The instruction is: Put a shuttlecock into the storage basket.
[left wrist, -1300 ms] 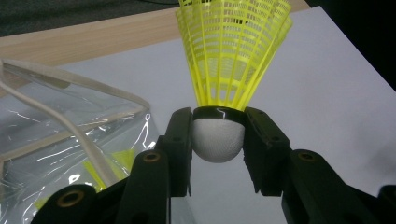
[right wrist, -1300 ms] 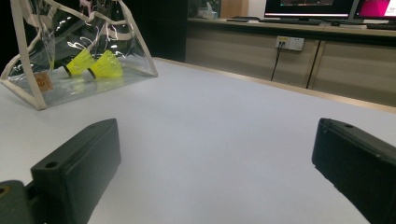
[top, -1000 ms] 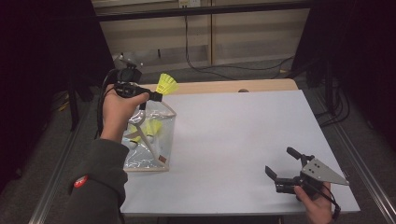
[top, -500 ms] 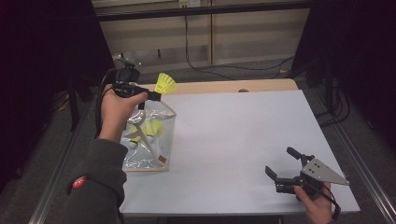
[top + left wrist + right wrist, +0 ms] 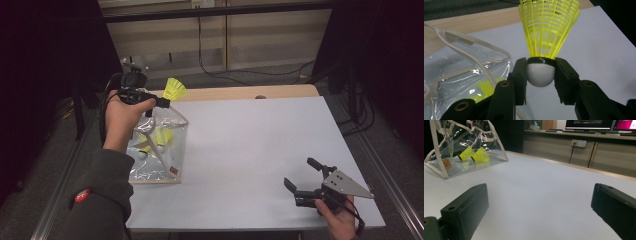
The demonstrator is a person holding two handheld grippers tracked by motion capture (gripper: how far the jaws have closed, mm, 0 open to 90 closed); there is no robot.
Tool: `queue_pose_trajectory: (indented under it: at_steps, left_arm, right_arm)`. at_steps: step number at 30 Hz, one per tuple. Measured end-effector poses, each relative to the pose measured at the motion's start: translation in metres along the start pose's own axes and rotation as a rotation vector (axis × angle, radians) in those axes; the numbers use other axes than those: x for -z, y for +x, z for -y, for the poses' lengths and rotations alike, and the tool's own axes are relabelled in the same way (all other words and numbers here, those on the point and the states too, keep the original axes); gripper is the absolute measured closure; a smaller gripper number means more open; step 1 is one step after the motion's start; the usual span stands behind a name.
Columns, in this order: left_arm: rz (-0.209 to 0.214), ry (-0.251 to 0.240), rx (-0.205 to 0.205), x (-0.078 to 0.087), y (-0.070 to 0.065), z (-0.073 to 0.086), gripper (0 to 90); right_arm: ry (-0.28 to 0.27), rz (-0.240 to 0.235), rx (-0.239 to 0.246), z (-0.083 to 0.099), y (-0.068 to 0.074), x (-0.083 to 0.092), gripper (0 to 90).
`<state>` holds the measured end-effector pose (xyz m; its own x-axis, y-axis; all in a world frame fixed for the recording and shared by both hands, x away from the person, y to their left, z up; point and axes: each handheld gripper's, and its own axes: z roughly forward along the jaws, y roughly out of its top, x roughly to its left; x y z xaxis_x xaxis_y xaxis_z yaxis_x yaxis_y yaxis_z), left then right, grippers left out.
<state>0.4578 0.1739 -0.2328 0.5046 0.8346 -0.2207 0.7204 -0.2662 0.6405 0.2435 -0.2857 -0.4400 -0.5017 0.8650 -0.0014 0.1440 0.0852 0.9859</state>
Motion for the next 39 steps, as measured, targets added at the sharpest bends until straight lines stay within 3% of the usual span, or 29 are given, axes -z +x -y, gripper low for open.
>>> queue_pose_trajectory:
  at_steps: [39]
  left_arm:
    - [-0.046,-0.021,0.041,0.014,0.019,0.007,64.1]
  right_arm:
    - [-0.005,0.004,0.002,-0.001,0.0,0.0,1.3]
